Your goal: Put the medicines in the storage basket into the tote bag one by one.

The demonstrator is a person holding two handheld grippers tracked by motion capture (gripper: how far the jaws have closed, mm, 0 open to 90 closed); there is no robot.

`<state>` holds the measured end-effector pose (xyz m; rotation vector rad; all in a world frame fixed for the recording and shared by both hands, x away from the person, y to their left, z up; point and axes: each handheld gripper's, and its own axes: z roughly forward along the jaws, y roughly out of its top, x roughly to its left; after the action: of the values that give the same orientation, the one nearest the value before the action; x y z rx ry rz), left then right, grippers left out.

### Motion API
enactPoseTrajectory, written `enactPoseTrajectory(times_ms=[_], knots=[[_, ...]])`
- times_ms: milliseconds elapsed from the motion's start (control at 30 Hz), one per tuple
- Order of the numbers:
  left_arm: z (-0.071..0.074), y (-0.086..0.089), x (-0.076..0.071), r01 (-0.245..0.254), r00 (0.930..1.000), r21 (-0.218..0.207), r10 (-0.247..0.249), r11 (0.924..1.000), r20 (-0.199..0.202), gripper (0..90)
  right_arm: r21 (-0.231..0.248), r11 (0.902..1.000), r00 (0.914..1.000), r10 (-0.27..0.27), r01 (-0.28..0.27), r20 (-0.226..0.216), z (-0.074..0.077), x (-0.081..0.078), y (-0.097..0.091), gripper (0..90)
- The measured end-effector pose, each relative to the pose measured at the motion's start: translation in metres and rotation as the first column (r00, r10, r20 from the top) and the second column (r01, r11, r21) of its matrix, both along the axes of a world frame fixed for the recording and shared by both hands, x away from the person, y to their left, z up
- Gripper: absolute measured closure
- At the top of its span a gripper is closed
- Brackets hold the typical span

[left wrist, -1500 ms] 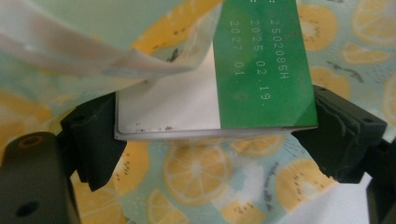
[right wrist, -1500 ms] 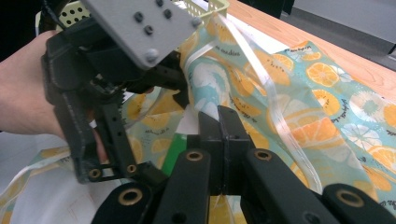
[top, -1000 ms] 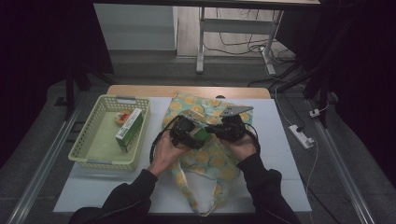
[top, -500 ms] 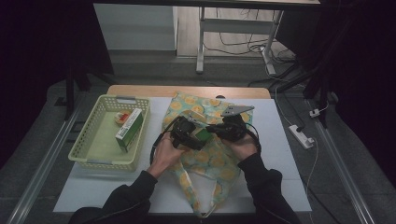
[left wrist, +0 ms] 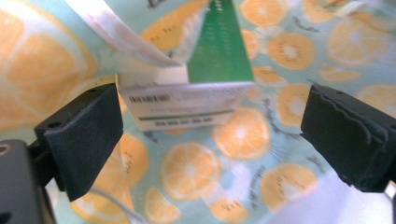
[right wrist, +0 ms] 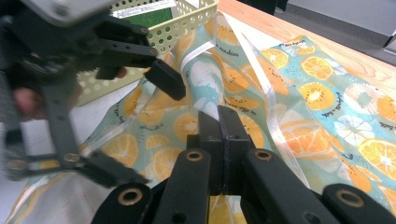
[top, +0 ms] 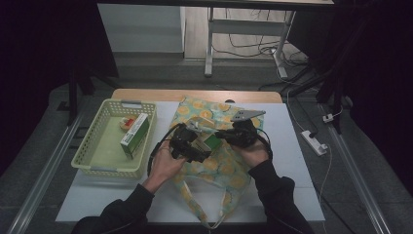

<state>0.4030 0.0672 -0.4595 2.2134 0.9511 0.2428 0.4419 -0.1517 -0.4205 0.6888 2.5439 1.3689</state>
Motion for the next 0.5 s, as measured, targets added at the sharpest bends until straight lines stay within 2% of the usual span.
enactPoseTrajectory(times_ms=[167,500], knots=[[0.003,0.012,-0.010,0.005,1.0000,-0.061,-0.005,0.9981,0.000,4.2,0.002,1.0000,1.0000,0.003,-0.003,0.005,0.000,0.000,0.000,89.5],[0.004,0.032,-0.022,0.016,0.9999,-0.113,-0.016,0.9934,0.000,0.0,-0.005,1.0000,0.9999,0.007,-0.007,0.009,0.001,-0.001,0.001,89.5]])
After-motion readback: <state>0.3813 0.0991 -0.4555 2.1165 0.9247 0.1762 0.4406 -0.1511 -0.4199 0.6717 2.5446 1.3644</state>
